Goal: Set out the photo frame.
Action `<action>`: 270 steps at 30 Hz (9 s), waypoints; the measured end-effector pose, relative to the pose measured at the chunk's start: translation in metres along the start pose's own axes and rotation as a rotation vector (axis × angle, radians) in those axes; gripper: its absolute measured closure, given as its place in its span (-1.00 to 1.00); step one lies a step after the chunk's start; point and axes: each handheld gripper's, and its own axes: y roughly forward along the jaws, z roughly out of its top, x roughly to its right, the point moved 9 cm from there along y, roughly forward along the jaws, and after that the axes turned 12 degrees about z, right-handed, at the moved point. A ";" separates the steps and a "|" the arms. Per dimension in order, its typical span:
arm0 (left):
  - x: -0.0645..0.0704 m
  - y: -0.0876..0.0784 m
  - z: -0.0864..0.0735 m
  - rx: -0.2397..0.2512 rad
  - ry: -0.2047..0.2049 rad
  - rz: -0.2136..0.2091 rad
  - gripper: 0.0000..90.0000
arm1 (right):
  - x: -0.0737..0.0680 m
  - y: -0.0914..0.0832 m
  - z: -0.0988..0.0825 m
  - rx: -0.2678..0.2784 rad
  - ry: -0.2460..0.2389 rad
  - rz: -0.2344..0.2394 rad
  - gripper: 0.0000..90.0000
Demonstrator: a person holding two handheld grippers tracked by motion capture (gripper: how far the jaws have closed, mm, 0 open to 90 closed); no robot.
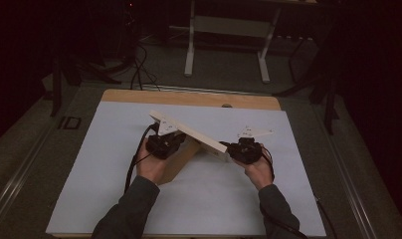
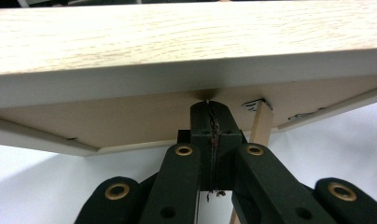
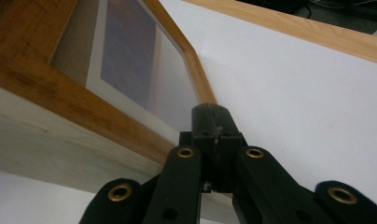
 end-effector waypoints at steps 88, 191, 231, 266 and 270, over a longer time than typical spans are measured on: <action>-0.014 0.014 0.009 0.014 -0.041 -0.086 1.00 | -0.048 0.019 -0.008 -0.099 -0.129 0.092 1.00; 0.005 -0.044 0.034 -0.038 -0.196 -0.048 -0.37 | -0.017 0.006 -0.022 -0.118 -0.038 0.002 0.37; 0.024 -0.042 0.003 -0.096 -0.143 0.007 0.33 | -0.005 -0.005 -0.016 -0.098 -0.026 -0.027 0.36; -0.022 -0.037 0.003 -0.105 -0.188 -0.093 0.65 | 0.016 -0.018 -0.012 -0.114 -0.017 -0.080 0.30; -0.023 -0.035 0.004 -0.108 -0.166 -0.110 0.66 | 0.017 -0.019 -0.011 -0.107 -0.015 -0.081 0.30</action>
